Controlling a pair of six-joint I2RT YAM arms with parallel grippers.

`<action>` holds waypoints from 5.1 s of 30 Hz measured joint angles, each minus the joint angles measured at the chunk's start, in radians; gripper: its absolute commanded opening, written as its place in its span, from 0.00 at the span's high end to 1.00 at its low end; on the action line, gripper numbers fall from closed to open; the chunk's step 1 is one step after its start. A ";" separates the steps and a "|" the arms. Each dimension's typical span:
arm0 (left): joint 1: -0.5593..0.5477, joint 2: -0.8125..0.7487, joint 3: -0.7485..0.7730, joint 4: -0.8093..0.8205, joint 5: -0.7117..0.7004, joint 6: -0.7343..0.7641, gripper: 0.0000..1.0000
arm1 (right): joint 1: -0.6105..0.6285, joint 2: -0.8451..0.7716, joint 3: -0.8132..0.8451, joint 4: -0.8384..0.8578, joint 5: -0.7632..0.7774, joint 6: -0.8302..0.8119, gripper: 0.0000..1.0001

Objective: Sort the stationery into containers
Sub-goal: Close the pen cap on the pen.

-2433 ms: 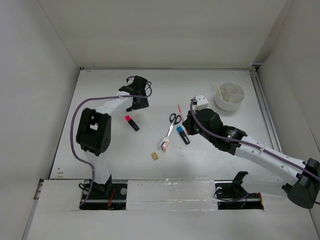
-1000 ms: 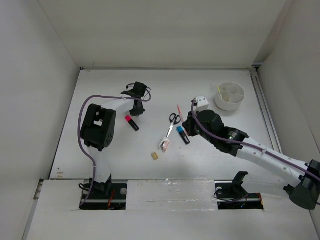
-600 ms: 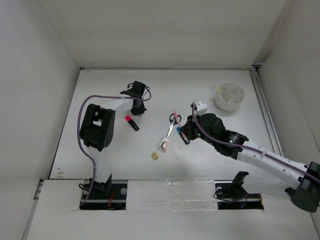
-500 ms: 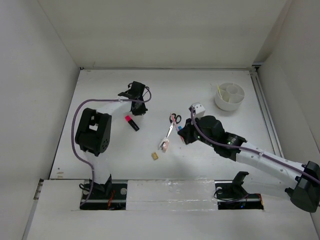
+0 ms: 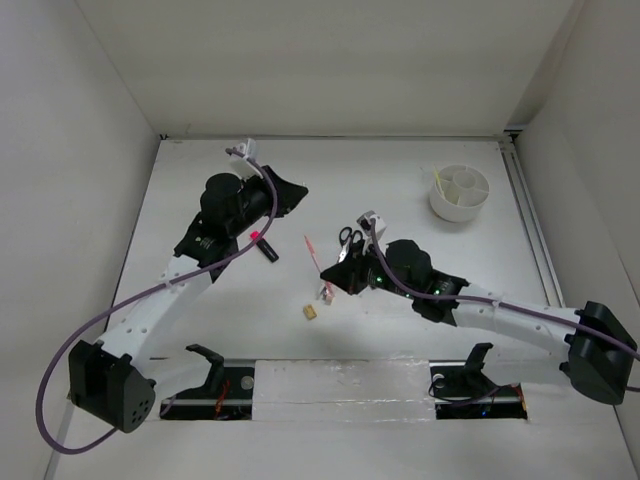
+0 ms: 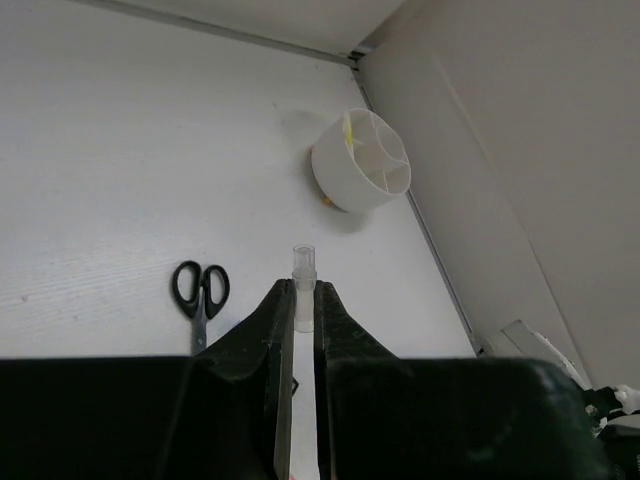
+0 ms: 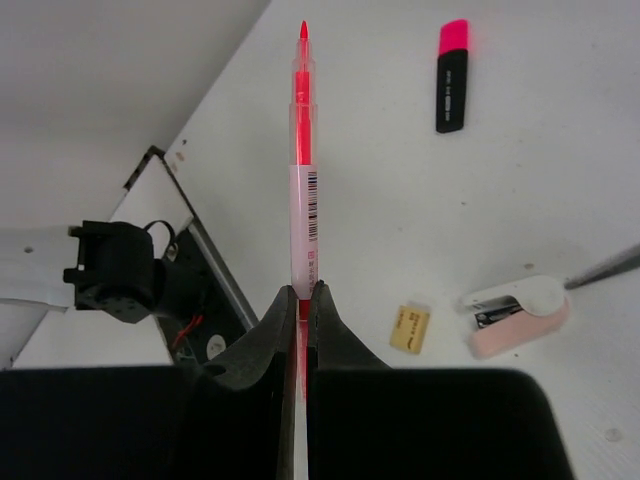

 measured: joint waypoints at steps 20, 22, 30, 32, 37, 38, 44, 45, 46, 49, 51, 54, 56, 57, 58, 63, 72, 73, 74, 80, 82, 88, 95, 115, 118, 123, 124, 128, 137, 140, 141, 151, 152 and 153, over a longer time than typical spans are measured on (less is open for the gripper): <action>0.000 -0.017 -0.072 0.040 0.106 -0.035 1.00 | 0.026 0.014 0.017 0.094 0.166 0.046 1.00; 0.000 -0.019 -0.072 0.041 0.107 -0.040 1.00 | 0.026 0.016 0.021 0.101 0.170 0.046 1.00; 0.000 -0.034 -0.073 0.050 0.111 -0.044 1.00 | 0.026 0.044 0.039 0.132 0.186 0.046 1.00; 0.000 -0.034 -0.073 0.050 0.115 -0.045 1.00 | 0.026 0.054 0.042 0.136 0.190 0.046 1.00; 0.000 -0.034 -0.073 0.051 0.122 -0.047 1.00 | 0.026 0.066 0.042 0.146 0.198 0.045 1.00; 0.000 -0.034 -0.073 0.051 0.122 -0.047 1.00 | 0.026 0.068 0.043 0.146 0.200 0.044 1.00; 0.000 -0.034 -0.073 0.051 0.116 -0.047 1.00 | 0.026 0.069 0.053 0.150 0.201 0.042 1.00; 0.000 -0.034 -0.073 0.051 0.113 -0.047 1.00 | 0.026 0.069 0.053 0.152 0.201 0.042 1.00; 0.000 -0.034 -0.073 0.051 0.109 -0.047 1.00 | 0.026 0.068 0.053 0.152 0.200 0.042 1.00; 0.000 -0.032 -0.073 0.054 0.098 -0.047 1.00 | 0.026 0.065 0.053 0.156 0.200 0.042 1.00; 0.000 -0.032 -0.073 0.055 0.092 -0.050 1.00 | 0.026 0.063 0.053 0.155 0.200 0.042 1.00; 0.000 -0.032 -0.080 0.071 0.079 -0.057 1.00 | 0.026 0.057 0.053 0.156 0.200 0.042 1.00; 0.000 -0.031 -0.087 0.074 0.072 -0.061 1.00 | 0.026 0.054 0.053 0.156 0.200 0.042 1.00; 0.000 -0.031 -0.088 0.074 0.070 -0.061 1.00 | 0.026 0.053 0.053 0.156 0.200 0.042 1.00; 0.000 -0.030 -0.089 0.075 0.068 -0.062 1.00 | 0.026 0.053 0.053 0.156 0.200 0.042 1.00; 0.000 -0.030 -0.089 0.082 0.065 -0.070 1.00 | 0.026 0.053 0.053 0.156 0.200 0.042 1.00; 0.000 -0.030 -0.089 0.091 0.065 -0.076 1.00 | 0.026 0.053 0.053 0.156 0.201 0.042 1.00; 0.000 -0.030 -0.089 0.091 0.066 -0.076 1.00 | 0.026 0.053 0.053 0.156 0.201 0.042 1.00; 0.000 -0.030 -0.089 0.091 0.066 -0.076 1.00 | 0.026 0.053 0.053 0.156 0.201 0.042 1.00; 0.000 -0.030 -0.089 0.091 0.071 -0.076 1.00 | 0.026 0.053 0.053 0.156 0.202 0.039 1.00; 0.000 -0.031 -0.092 0.092 0.073 -0.076 1.00 | 0.026 0.053 0.053 0.156 0.206 0.037 1.00; 0.000 -0.033 -0.103 0.092 0.074 -0.076 1.00 | 0.026 0.053 0.055 0.156 0.218 0.036 1.00; 0.000 -0.033 -0.103 0.093 0.081 -0.076 1.00 | 0.023 0.055 0.061 0.155 0.220 0.034 1.00; 0.000 -0.084 -0.103 0.091 0.015 -0.093 1.00 | 0.022 0.089 0.076 0.169 0.189 0.035 1.00; 0.000 -0.085 -0.103 0.091 0.014 -0.095 1.00 | 0.022 0.089 0.076 0.170 0.189 0.035 1.00; 0.000 -0.085 -0.103 0.091 0.008 -0.095 1.00 | 0.022 0.089 0.076 0.170 0.189 0.035 1.00; 0.000 -0.085 -0.103 0.092 0.008 -0.095 1.00 | 0.022 0.089 0.076 0.170 0.189 0.035 1.00; 0.000 -0.085 -0.103 0.091 0.008 -0.095 1.00 | 0.022 0.089 0.076 0.170 0.189 0.035 1.00; 0.000 -0.084 -0.121 0.097 0.009 -0.095 1.00 | 0.022 0.095 0.090 0.171 0.189 0.035 1.00; 0.000 -0.084 -0.121 0.096 0.009 -0.095 1.00 | 0.022 0.095 0.090 0.170 0.189 0.035 1.00; 0.000 -0.084 -0.121 0.097 0.009 -0.095 1.00 | 0.022 0.095 0.091 0.170 0.189 0.035 1.00; 0.000 -0.083 -0.135 0.108 0.020 -0.095 1.00 | 0.022 0.114 0.103 0.171 0.198 0.035 1.00; 0.000 -0.083 -0.136 0.108 0.021 -0.095 1.00 | 0.022 0.119 0.105 0.170 0.198 0.035 1.00; 0.000 -0.083 -0.136 0.108 0.021 -0.095 1.00 | 0.022 0.123 0.107 0.170 0.199 0.035 1.00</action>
